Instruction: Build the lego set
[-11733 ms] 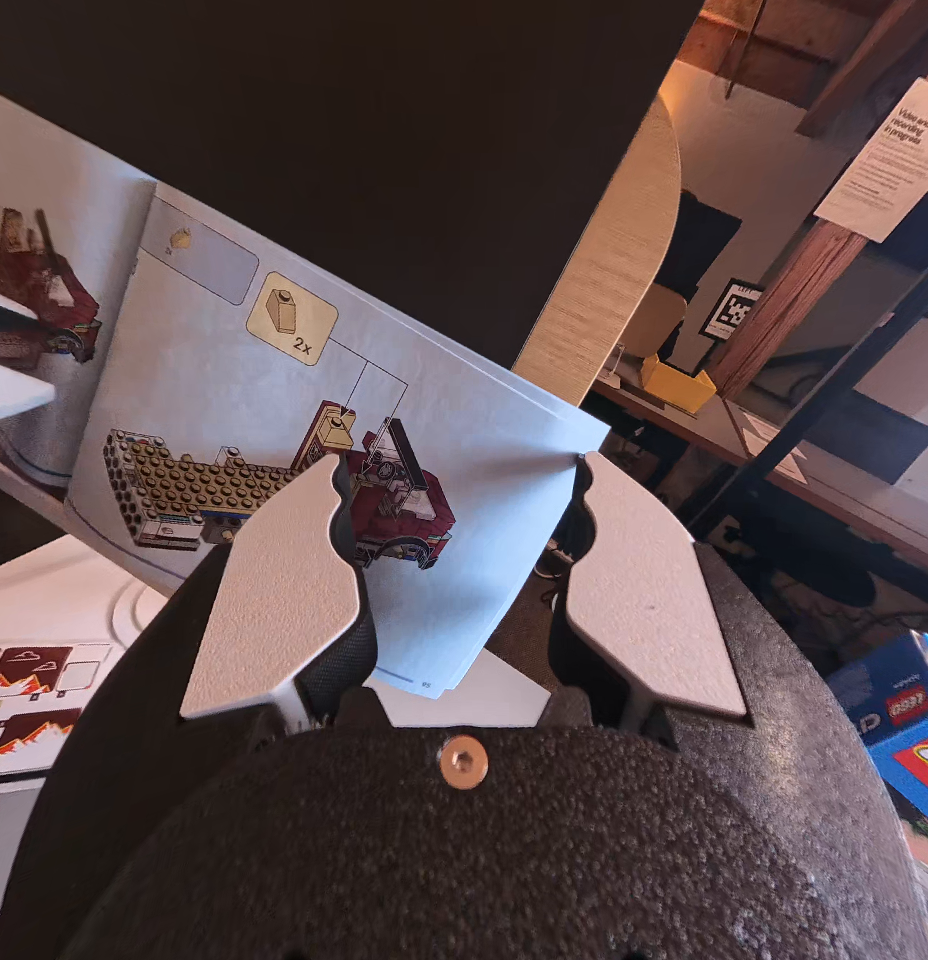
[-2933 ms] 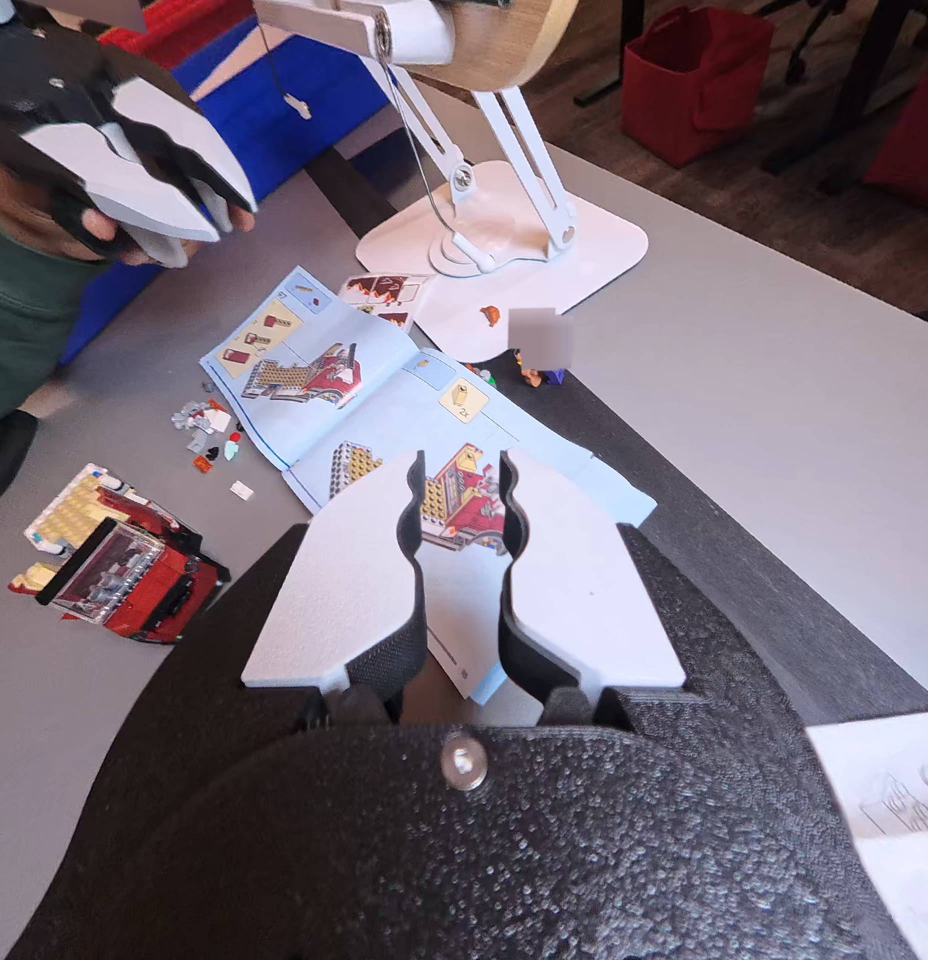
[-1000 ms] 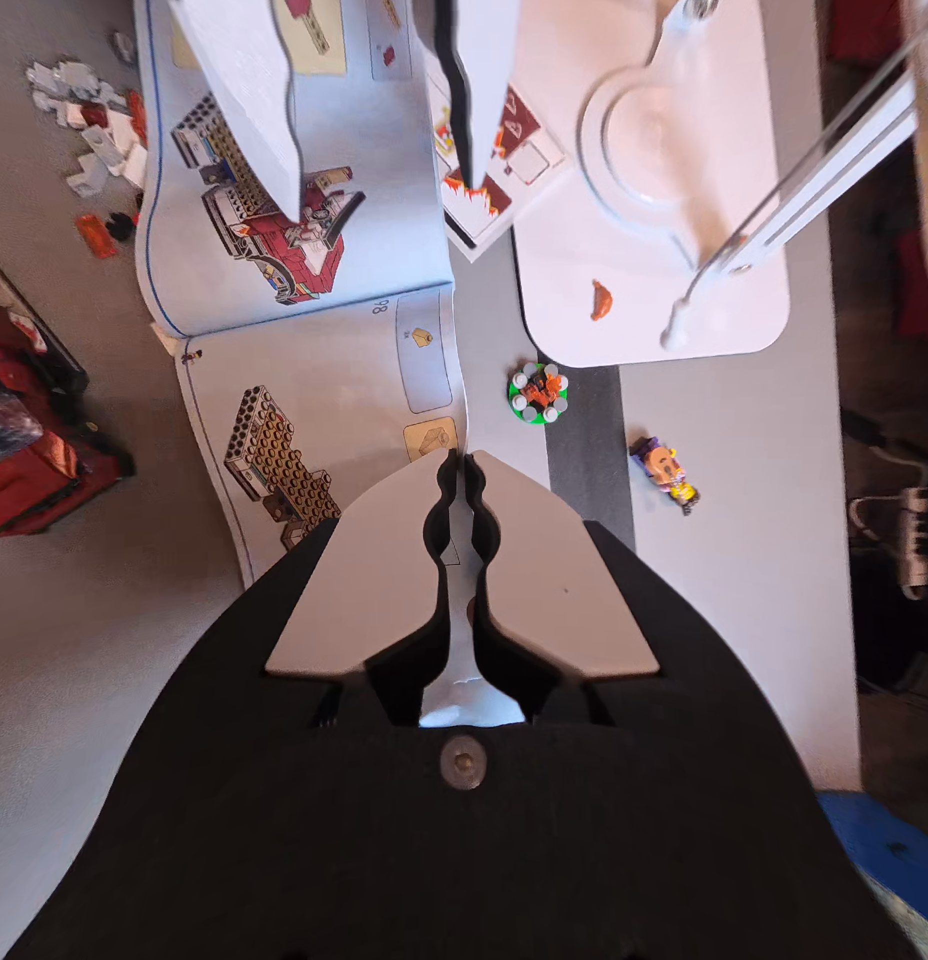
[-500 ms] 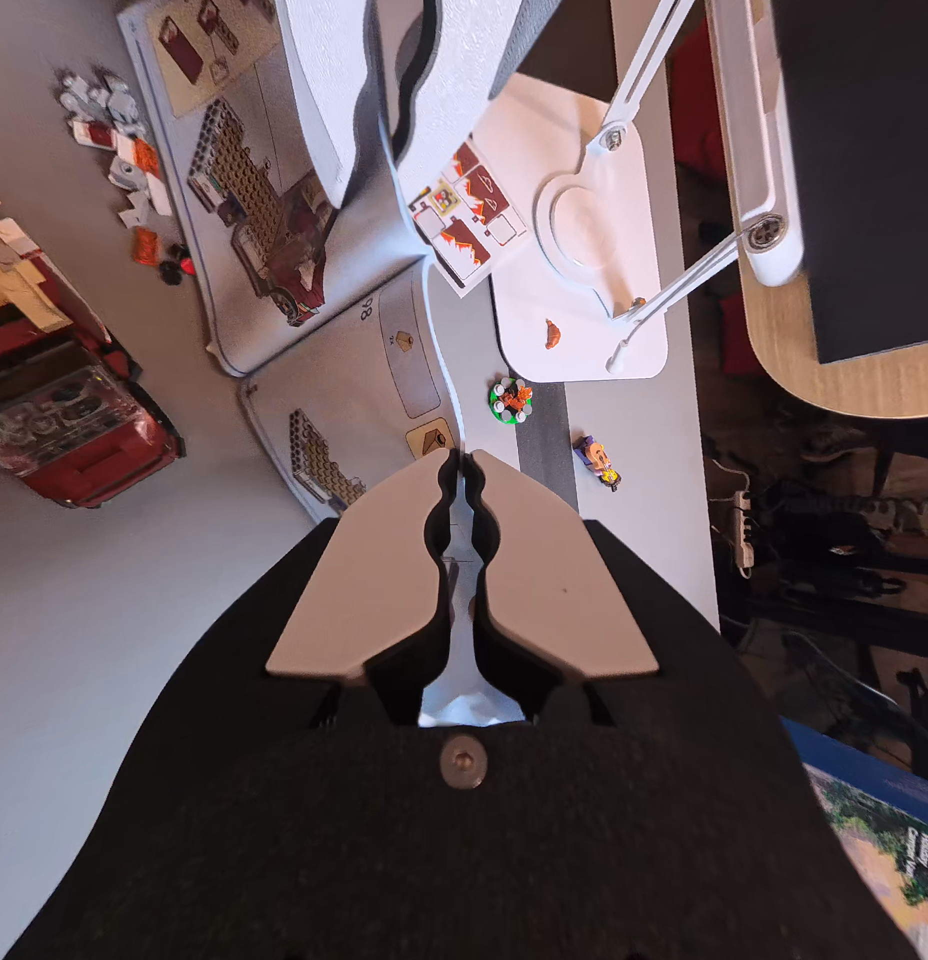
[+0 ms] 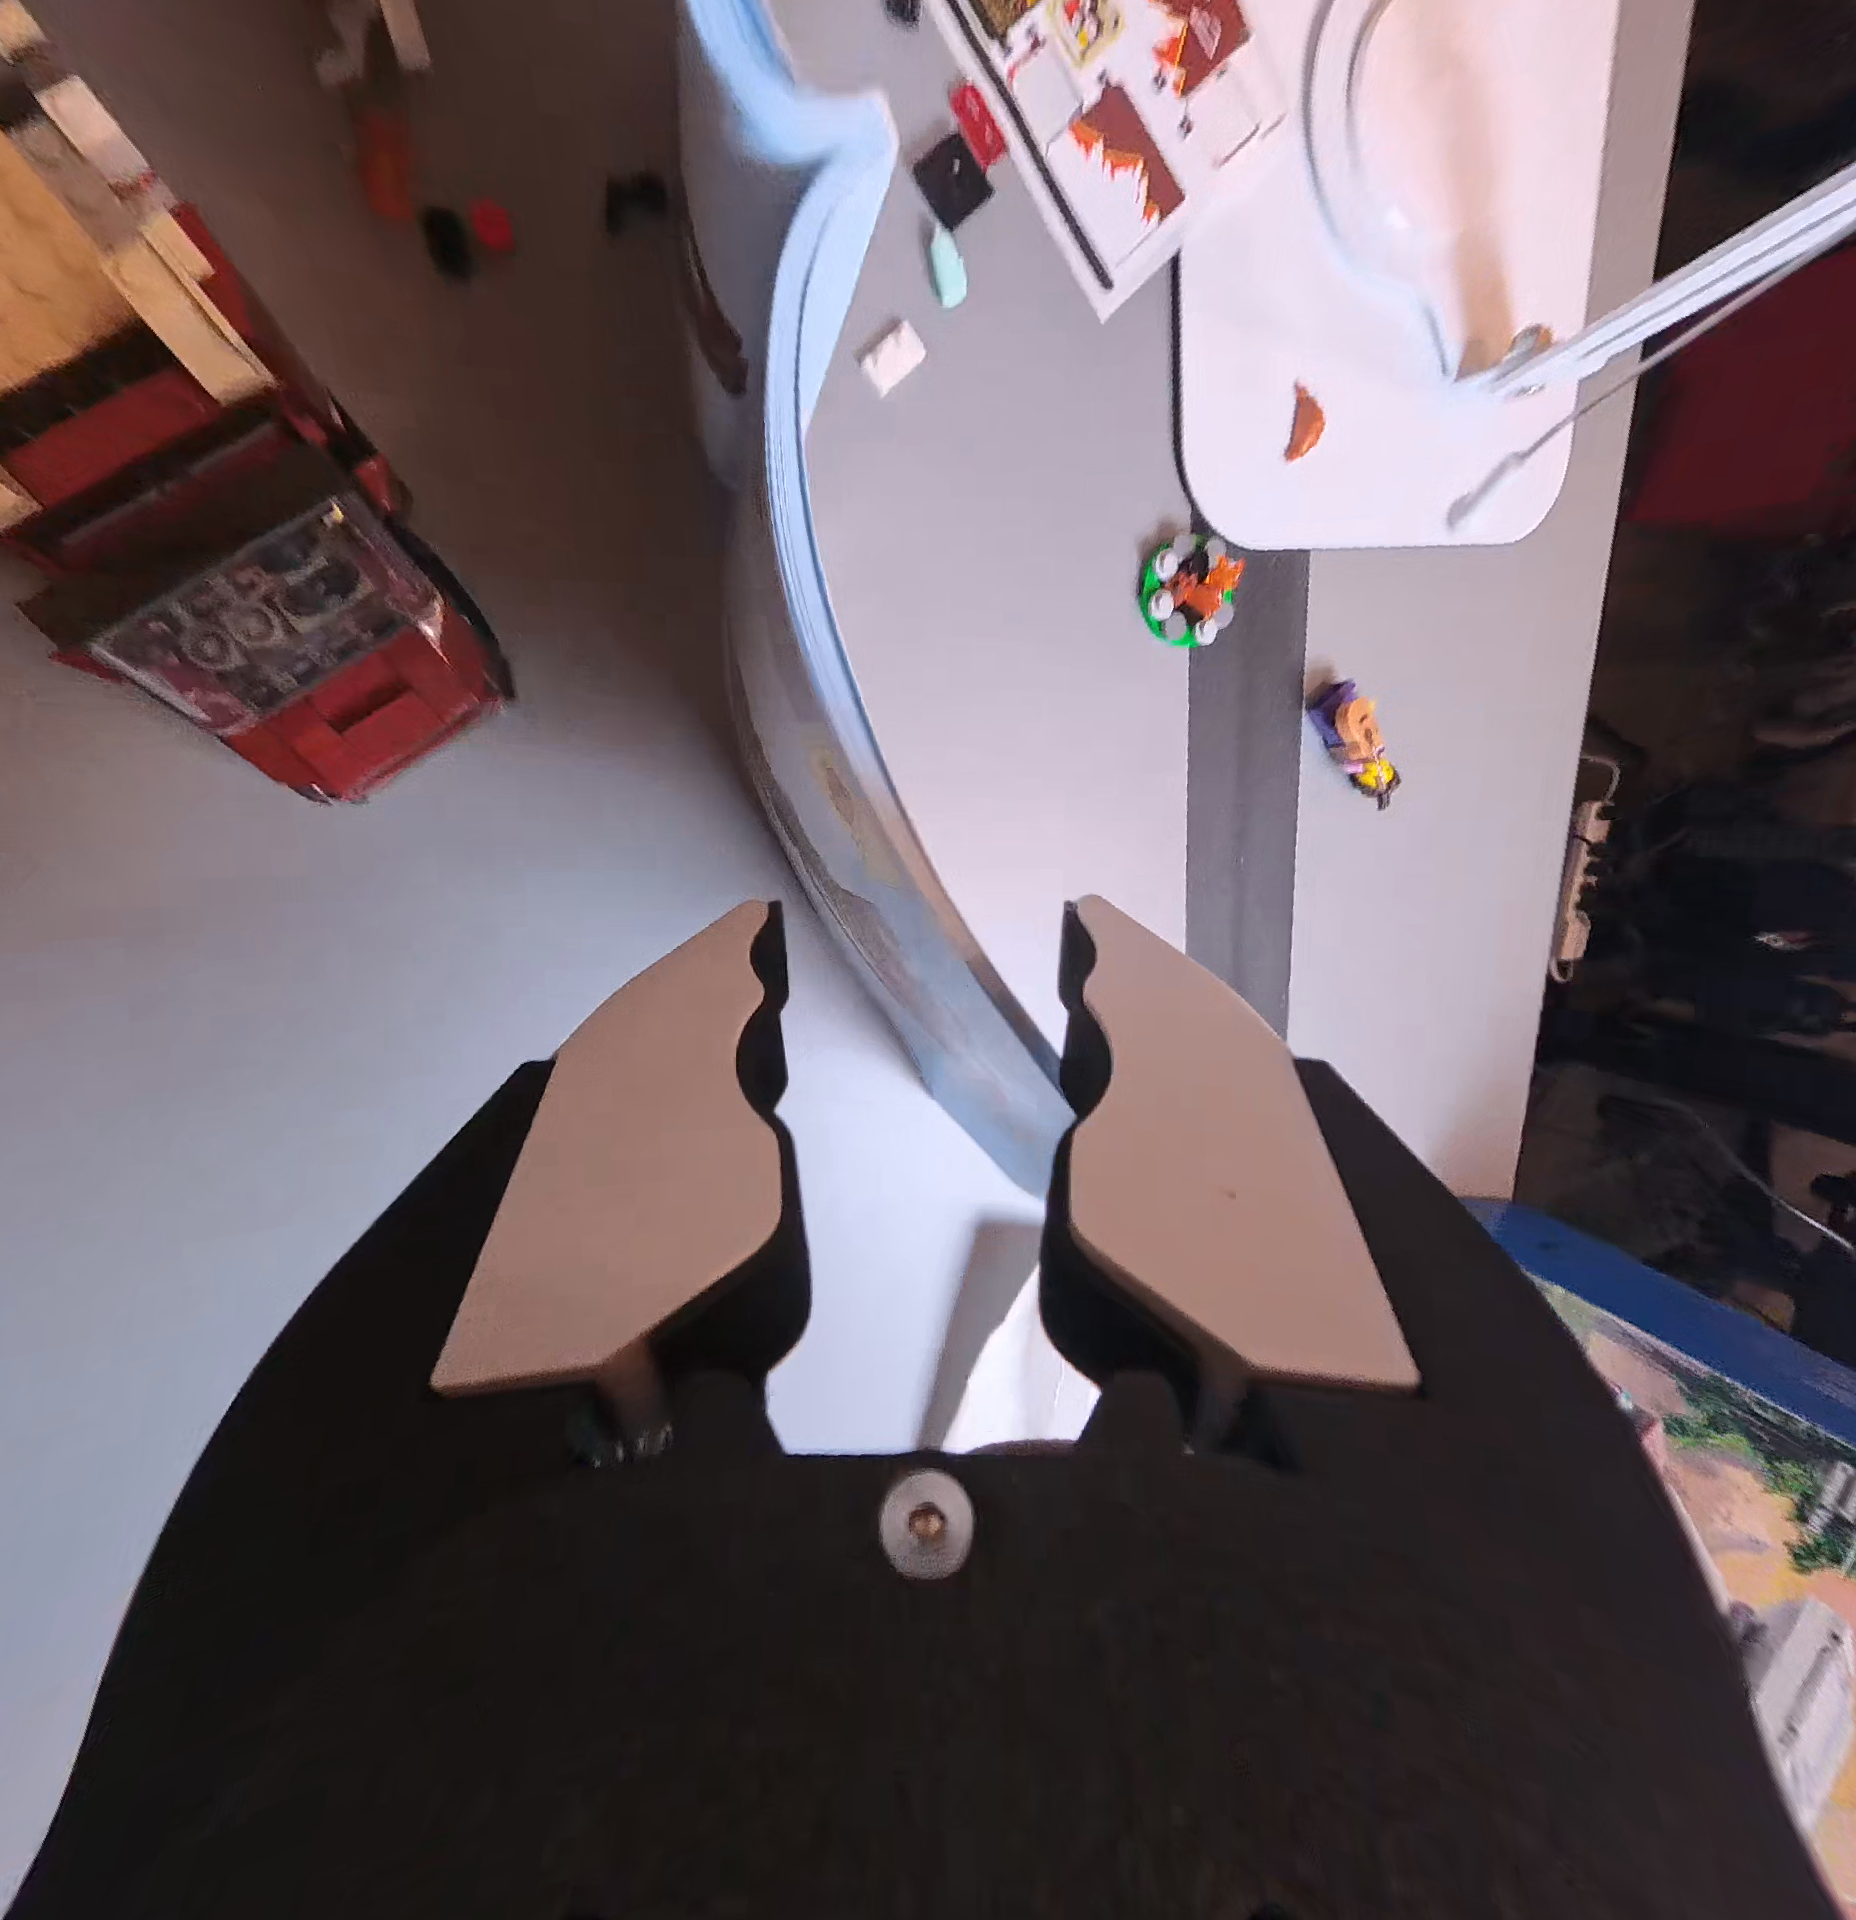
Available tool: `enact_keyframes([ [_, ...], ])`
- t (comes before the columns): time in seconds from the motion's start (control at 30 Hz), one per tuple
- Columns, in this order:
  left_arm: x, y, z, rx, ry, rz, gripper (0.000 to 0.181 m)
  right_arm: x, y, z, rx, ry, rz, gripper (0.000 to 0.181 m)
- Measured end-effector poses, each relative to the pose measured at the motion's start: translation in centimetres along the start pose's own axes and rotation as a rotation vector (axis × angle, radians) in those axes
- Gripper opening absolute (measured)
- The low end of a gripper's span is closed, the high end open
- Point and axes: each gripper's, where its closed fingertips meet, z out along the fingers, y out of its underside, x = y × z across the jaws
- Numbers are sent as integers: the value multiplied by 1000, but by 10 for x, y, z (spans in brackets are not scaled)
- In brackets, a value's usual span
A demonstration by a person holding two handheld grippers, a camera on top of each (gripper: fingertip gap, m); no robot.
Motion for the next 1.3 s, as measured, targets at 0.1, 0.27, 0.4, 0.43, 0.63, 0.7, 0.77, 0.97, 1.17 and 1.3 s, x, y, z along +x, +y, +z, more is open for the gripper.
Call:
enact_keyframes([
  [0.1, 1, 0, -1, 6, -3, 8, 3, 5, 10, 3, -34, 11, -7, 50],
  [0.27, 1, 5, -6, -9, -28, 28, 3, 24, 6, -14, 4, 61, 17, 49],
  [0.4, 2, 9, -9, -26, -37, 22, 3, 20, 11, -12, -89, 34, -19, 63],
  [0.43, 2, 10, -9, -32, -43, 25, 3, 18, 11, -8, -113, 29, -38, 62],
  [0.63, 1, 11, -19, -34, -64, 21, 3, 5, 9, 1, -172, -14, -109, 3],
  [0.7, -2, 12, -31, -40, -87, 26, 3, 2, 2, -8, -159, -50, -97, 2],
  [0.77, -4, 9, -50, -26, -88, 13, 3, 3, -10, -22, -141, -75, -93, 2],
  [0.97, -41, 14, -125, -85, -150, -38, 3, 48, -66, -74, -92, -67, -69, 2],
  [1.17, -105, 26, -197, -139, -189, -90, 3, 127, -120, -109, -94, -41, -4, 3],
  [1.3, -161, 46, -217, -171, -246, -162, 3, 177, -138, -99, -82, -45, 81, 2],
])
